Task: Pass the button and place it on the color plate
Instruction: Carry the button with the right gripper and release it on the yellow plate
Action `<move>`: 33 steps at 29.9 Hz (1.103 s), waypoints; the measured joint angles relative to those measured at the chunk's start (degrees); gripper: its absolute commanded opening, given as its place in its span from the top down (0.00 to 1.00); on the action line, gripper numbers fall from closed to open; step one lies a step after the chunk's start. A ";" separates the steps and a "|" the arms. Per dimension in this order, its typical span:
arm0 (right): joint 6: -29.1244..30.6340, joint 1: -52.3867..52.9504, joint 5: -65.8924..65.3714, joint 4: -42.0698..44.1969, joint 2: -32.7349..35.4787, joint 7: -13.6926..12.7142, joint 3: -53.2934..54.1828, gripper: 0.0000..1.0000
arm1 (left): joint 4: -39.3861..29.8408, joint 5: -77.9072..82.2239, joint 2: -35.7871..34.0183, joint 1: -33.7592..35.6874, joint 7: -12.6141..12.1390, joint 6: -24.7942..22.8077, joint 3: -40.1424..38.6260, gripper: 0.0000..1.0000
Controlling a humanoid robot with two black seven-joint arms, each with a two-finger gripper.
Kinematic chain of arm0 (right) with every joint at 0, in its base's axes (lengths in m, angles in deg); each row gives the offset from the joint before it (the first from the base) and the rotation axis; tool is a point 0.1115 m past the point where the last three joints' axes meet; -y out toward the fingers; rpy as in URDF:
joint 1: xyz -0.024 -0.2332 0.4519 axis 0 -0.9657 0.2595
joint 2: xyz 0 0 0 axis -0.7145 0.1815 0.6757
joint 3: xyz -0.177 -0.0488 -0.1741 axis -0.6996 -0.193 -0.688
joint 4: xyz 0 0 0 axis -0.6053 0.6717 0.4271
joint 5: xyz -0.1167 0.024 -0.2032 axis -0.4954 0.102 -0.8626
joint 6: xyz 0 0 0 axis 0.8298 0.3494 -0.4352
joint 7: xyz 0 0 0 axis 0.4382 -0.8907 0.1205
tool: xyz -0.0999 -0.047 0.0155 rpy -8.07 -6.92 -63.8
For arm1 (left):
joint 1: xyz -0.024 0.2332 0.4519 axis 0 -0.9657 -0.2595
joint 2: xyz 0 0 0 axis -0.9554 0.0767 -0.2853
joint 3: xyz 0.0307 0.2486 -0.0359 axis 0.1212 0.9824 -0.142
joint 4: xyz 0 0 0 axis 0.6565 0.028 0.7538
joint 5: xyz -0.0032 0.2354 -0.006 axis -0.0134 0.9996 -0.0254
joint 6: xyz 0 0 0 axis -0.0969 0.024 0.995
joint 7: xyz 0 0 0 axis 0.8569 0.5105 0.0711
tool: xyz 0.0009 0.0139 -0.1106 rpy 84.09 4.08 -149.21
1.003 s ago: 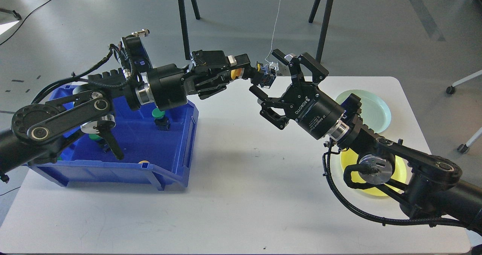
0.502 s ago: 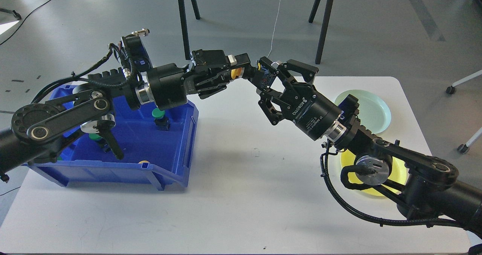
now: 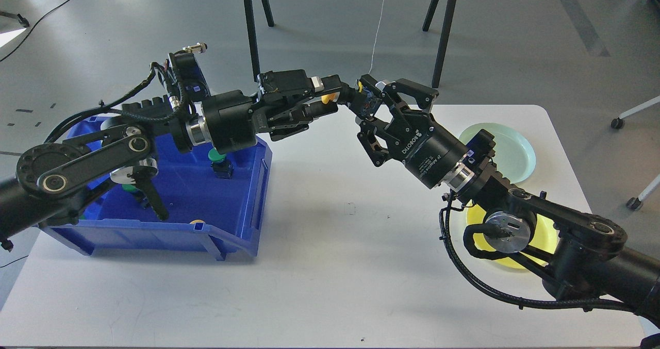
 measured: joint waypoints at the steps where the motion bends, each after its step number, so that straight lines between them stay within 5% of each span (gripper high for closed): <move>1: -0.03 -0.01 -0.09 0.00 0.01 0.00 -0.02 0.96 | 0.10 -0.21 0.00 0.00 0.00 0.02 0.00 0.03; 5: -0.78 -0.74 -0.73 -0.10 1.46 0.00 0.04 0.96 | 0.68 -1.41 0.20 0.00 0.00 0.03 -0.01 0.03; 9: -3.58 -3.13 -1.57 -0.24 10.20 0.01 0.58 0.96 | 0.82 -2.97 0.33 0.01 0.00 0.03 -0.03 0.03; 16: -18.97 -12.04 -10.64 -0.22 21.92 0.01 0.22 0.96 | 1.03 -3.37 0.34 0.03 0.00 0.02 0.01 0.03; 26: -35.42 -21.31 -25.19 5.18 23.40 0.00 -0.87 0.95 | 1.27 -3.46 0.39 0.03 0.00 0.02 0.03 0.02; 33: -37.65 -21.51 -26.58 11.54 23.03 -0.70 -6.60 0.88 | 1.43 -4.12 0.52 0.03 0.00 0.01 0.03 0.02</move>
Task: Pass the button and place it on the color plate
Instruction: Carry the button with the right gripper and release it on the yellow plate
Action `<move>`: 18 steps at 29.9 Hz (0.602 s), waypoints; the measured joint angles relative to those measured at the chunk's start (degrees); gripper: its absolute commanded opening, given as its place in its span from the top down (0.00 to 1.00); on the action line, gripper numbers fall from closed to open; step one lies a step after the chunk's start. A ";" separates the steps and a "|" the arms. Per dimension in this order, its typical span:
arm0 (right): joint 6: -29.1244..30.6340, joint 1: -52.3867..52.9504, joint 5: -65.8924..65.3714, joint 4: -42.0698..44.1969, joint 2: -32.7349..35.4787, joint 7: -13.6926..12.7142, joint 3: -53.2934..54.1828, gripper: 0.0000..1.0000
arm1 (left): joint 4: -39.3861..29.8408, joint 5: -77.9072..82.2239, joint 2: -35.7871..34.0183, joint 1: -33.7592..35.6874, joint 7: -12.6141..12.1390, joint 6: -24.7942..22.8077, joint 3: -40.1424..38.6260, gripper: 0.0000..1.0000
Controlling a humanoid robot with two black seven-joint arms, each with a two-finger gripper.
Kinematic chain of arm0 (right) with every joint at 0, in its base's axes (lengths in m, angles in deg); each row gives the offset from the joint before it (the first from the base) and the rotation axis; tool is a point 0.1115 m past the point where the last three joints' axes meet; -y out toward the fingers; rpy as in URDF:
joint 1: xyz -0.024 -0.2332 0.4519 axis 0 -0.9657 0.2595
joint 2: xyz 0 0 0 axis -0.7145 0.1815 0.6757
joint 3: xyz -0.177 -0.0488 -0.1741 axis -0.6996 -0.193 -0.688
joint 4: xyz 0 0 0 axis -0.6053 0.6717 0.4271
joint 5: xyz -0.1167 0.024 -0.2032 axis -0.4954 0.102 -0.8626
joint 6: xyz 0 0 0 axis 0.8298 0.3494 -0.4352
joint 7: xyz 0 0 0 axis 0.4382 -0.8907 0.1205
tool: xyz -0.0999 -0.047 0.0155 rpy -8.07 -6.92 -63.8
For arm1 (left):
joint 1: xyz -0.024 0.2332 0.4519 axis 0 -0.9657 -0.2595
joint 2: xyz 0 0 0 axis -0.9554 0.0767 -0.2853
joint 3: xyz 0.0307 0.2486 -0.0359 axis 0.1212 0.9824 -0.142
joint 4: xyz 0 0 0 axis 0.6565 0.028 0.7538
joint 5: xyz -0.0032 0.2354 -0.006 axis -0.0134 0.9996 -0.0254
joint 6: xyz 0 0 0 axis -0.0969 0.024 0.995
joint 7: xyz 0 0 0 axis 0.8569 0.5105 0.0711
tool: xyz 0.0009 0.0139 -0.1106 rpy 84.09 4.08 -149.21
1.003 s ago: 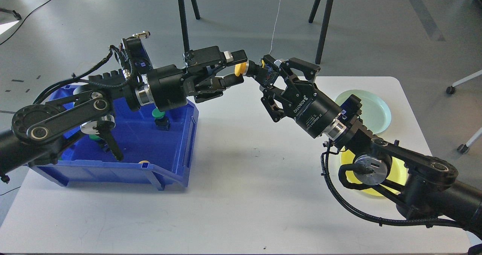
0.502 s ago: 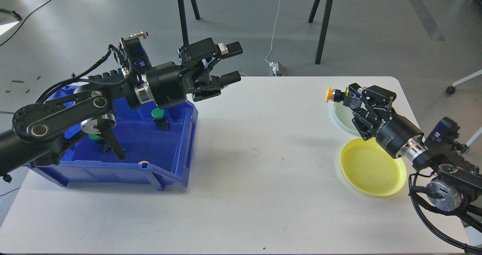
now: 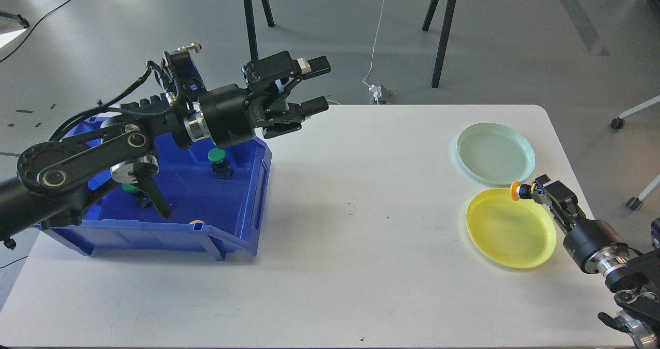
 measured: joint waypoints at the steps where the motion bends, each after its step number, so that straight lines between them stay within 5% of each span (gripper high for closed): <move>1: -0.01 0.01 -0.03 0.53 -0.20 -0.03 -0.49 0.86 | 0.07 -0.04 0.00 0.00 0.00 0.00 0.00 0.02; 6: -0.01 0.12 -0.08 1.71 -1.80 -0.05 -1.32 0.67 | 0.18 -0.14 0.01 0.00 0.00 -0.18 0.00 0.02; 18: -0.07 0.13 0.18 2.18 -4.09 -0.05 -1.03 0.42 | 0.62 -1.00 0.01 0.00 0.00 -0.41 -0.06 0.02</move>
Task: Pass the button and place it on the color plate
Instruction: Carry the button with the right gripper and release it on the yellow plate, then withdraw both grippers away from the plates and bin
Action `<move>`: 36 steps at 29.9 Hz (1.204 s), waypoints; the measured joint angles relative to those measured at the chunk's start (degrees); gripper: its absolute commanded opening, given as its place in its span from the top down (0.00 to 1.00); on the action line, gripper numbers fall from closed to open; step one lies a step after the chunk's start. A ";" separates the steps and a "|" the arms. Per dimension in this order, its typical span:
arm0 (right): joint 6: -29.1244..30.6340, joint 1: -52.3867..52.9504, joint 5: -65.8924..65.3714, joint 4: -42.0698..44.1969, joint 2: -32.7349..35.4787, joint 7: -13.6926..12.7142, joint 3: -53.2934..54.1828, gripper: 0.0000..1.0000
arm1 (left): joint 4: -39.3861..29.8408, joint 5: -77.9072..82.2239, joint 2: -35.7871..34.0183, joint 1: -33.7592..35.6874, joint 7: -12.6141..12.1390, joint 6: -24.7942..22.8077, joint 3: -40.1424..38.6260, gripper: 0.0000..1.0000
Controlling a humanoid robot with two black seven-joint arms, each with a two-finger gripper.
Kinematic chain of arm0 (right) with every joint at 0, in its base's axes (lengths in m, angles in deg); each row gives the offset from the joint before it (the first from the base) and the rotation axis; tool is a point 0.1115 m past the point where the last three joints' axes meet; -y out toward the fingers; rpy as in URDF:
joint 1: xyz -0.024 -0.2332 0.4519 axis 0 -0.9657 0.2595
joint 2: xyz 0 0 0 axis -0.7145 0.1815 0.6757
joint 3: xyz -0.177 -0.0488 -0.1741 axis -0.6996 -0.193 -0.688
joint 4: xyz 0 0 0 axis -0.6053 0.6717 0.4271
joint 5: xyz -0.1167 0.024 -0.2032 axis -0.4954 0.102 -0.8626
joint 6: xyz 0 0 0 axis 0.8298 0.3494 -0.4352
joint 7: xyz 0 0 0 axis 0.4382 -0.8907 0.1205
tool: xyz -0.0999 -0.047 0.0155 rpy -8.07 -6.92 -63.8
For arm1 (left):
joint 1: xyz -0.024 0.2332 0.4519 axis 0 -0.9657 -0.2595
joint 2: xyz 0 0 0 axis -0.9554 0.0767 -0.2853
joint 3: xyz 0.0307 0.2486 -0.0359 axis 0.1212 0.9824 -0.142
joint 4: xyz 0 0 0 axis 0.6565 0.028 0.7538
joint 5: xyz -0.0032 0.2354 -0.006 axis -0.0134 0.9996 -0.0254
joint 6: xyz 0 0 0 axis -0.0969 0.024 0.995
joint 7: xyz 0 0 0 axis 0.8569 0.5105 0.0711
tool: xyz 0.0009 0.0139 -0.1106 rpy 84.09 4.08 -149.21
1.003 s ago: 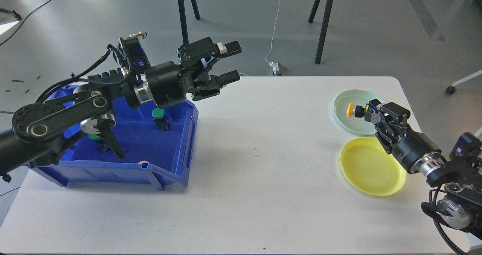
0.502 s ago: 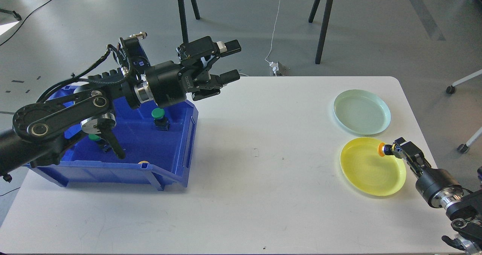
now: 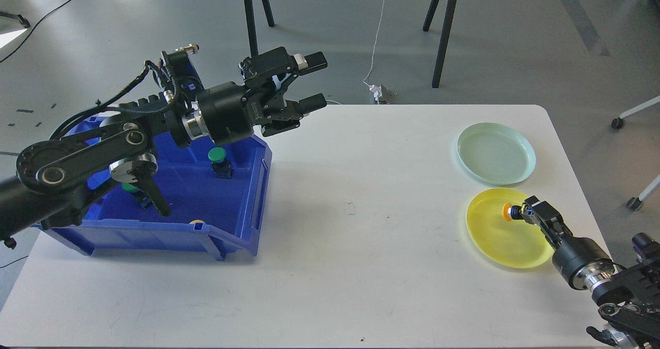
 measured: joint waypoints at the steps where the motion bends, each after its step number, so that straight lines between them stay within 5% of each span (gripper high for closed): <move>1: -0.01 0.00 0.02 0.00 -0.01 0.00 0.02 0.41 | 0.00 0.00 0.00 0.00 0.00 0.00 0.00 0.02; 4: -0.04 0.00 0.15 0.00 -0.03 0.06 0.31 0.30 | 0.00 0.00 0.00 0.00 0.00 0.00 0.00 0.02; 6: -0.10 0.06 0.27 -0.02 -0.03 0.14 0.48 0.00 | 0.00 0.00 0.00 0.00 0.00 0.00 0.00 0.02; 13: -0.17 0.16 0.59 -0.76 0.74 0.26 3.28 0.01 | 0.14 -1.31 0.03 -0.03 0.00 0.07 0.00 0.02; 21: 2.52 0.77 1.20 -4.15 0.60 -1.30 20.39 0.01 | 1.17 -1.66 -5.65 -0.21 0.00 2.31 -3.07 0.01; 26: 9.44 5.01 8.30 -6.56 -0.34 -3.01 30.01 0.01 | 1.25 3.52 -14.31 -0.01 0.01 2.08 -3.93 0.01; 36: 29.09 12.51 37.08 -7.16 -1.08 -3.17 36.31 0.01 | 1.25 43.66 -31.61 0.34 0.02 0.00 -3.70 0.01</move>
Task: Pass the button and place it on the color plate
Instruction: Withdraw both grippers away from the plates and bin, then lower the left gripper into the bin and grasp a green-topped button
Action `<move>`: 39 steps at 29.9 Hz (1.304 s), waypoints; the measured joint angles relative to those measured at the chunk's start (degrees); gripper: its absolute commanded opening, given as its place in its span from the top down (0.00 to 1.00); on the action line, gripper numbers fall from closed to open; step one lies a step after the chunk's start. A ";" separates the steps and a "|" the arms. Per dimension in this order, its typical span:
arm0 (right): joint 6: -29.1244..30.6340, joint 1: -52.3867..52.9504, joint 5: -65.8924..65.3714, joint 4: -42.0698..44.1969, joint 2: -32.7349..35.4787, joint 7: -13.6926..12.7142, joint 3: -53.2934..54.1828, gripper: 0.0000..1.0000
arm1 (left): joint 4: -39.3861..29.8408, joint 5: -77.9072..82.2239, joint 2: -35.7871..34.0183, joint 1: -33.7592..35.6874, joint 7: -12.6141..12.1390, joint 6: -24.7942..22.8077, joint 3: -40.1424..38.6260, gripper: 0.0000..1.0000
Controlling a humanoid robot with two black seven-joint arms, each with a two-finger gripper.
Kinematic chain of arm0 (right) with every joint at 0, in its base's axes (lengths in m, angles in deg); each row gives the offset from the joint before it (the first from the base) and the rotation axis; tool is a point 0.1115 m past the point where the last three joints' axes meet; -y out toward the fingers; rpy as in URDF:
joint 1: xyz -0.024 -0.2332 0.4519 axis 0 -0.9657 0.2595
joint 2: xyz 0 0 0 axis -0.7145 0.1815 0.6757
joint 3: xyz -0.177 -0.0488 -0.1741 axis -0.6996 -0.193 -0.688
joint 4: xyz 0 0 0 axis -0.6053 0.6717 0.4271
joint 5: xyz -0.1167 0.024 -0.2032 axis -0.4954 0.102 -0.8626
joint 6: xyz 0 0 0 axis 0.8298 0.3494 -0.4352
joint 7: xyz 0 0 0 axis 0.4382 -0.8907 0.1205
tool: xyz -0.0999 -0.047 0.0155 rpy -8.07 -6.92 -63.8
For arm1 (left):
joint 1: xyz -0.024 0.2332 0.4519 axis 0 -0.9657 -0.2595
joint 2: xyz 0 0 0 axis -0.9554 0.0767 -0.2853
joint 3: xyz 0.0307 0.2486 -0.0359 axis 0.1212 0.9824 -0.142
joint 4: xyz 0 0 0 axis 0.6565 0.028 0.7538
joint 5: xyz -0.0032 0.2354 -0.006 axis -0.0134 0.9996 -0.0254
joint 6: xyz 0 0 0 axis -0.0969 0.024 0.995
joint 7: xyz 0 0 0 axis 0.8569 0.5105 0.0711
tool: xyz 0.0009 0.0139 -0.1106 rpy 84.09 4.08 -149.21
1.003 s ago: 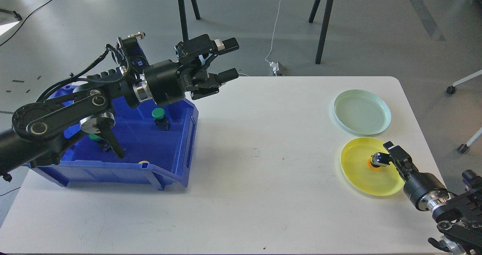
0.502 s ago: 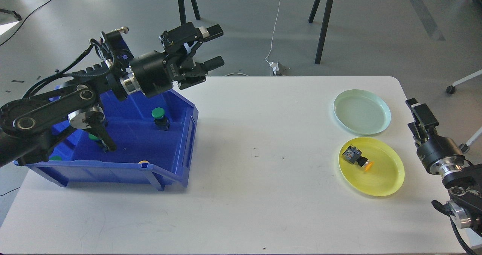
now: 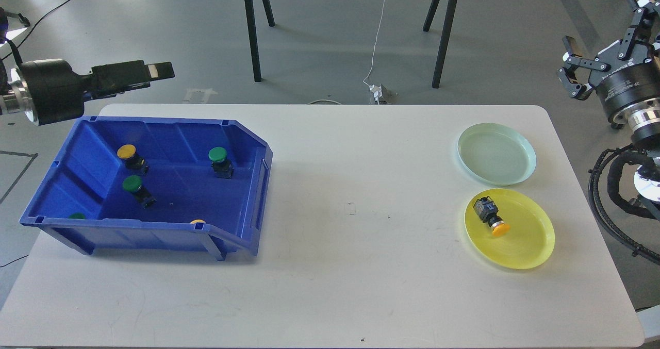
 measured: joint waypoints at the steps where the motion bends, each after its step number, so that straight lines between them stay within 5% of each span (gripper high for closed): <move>1: 0.48 0.04 0.31 0.04 -0.38 0.00 0.07 0.01 | 0.03 4.49 -0.78 -0.14 0.00 -0.01 0.30 0.01; 9: 1.51 -0.44 0.58 0.10 -2.48 0.01 -0.38 0.01 | 7.52 33.34 2.23 -0.50 0.00 -0.01 3.65 0.01; 32: 1.60 -3.33 0.46 -0.28 -1.32 0.02 -0.67 0.01 | 27.91 33.52 21.73 -1.10 -0.02 0.01 10.39 0.03; 39: 1.73 -4.24 0.38 -0.28 -1.32 0.01 -0.68 0.01 | 29.23 33.48 22.96 -1.43 -0.03 0.01 10.47 0.03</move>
